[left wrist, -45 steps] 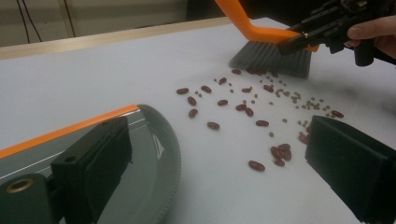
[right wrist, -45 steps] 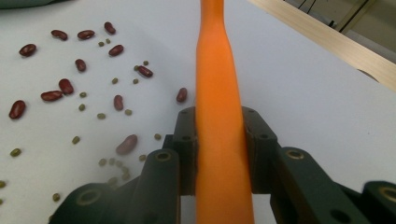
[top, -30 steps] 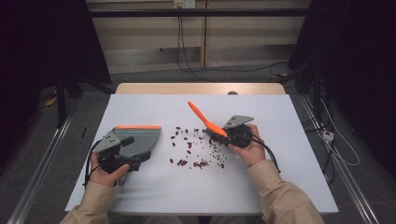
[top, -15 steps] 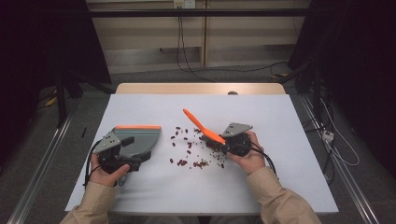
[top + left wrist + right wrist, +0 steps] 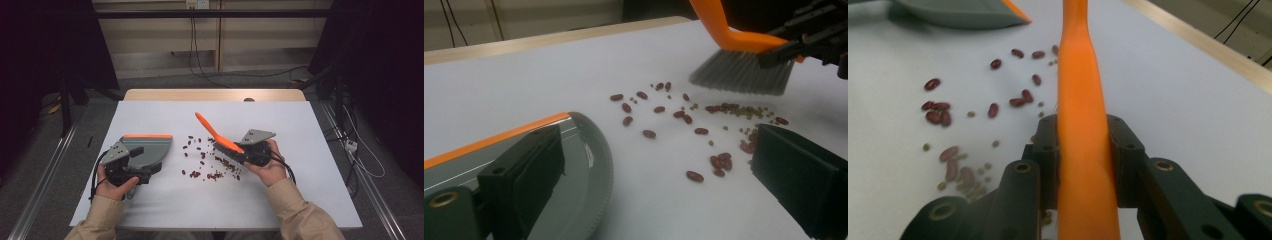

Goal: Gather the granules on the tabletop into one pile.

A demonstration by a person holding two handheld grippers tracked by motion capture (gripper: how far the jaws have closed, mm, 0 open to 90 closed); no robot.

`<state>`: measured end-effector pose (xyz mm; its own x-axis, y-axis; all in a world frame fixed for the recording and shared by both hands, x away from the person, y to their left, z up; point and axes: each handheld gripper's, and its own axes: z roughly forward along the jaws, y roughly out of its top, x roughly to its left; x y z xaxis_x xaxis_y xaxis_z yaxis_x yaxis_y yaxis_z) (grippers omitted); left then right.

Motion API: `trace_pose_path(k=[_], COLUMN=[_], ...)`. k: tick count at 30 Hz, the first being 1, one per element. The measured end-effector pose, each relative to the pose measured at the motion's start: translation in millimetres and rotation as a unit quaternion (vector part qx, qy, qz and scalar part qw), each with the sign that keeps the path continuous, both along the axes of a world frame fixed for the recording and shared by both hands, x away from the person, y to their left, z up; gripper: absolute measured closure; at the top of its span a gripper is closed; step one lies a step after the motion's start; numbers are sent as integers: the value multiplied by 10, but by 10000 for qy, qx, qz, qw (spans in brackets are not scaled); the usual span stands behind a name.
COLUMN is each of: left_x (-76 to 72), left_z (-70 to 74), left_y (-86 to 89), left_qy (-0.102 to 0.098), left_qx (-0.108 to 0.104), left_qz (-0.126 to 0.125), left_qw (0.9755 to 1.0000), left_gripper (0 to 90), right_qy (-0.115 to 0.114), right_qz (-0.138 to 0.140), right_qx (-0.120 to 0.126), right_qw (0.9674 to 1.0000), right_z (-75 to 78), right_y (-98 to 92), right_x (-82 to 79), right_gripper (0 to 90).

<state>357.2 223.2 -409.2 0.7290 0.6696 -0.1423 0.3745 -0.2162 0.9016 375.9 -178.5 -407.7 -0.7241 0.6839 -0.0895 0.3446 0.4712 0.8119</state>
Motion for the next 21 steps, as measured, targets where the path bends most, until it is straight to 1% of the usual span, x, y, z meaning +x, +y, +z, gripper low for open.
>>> trace_pose_path(k=[1,2,4,5,6,7,9,11,12,13,15,16,18,20,21], left_x=[-1,-1,2,3,3,3,2,4,4,4,2,2,0,3,5], left_z=[-1,-1,-6,-7,-7,-4,0,-1,0,0,-4,-8,-20,-27,-26], left_y=[-4,-6,-9,-10,-10,-8,-3,6,9,10,10,10,7,4,6], left_qy=[2,9,23,27,32,38,38,44,49,50,73,87,121,144,143], left_qx=[2,25,15,10,7,1,-18,-33,-42,-48,-41,-45,-14,-16,-27], left_qz=[-3,-10,-14,-15,-21,-22,-10,-1,6,17,13,20,20,20,22], left_qw=[10000,10000,10000,10000,10000,10000,10000,10000,10000,10000,10000,10000,9999,9999,9999], left_gripper=[67,67,67,66,66,66,66,66,66,65,65,65,64,64,64], right_qy=[-9,-11,-34,-86,-113,-109,-157,-132,-121,-83,-61,-20,-38,-63,-96], right_qz=[-3,-7,-26,-15,-34,-56,-42,-28,1,12,37,24,67,89,120], right_qx=[-5,39,176,198,220,256,265,312,306,244,200,221,254,235,186], right_qw=[10000,10000,9998,9998,9997,9996,9995,9994,9995,9997,9998,9998,9996,9997,9997], right_z=[14,30,52,59,59,56,40,4,-21,-56,-112,-144,-171,-182,-187], right_y=[-9,-21,-43,-51,-53,-52,-36,-8,13,44,83,105,135,184,214], right_x=[30,76,192,279,333,407,557,694,754,823,907,957,1013,1058,1076], right_gripper=[714,714,714,714,714,715,714,714,714,714,714,714,714,714,714])
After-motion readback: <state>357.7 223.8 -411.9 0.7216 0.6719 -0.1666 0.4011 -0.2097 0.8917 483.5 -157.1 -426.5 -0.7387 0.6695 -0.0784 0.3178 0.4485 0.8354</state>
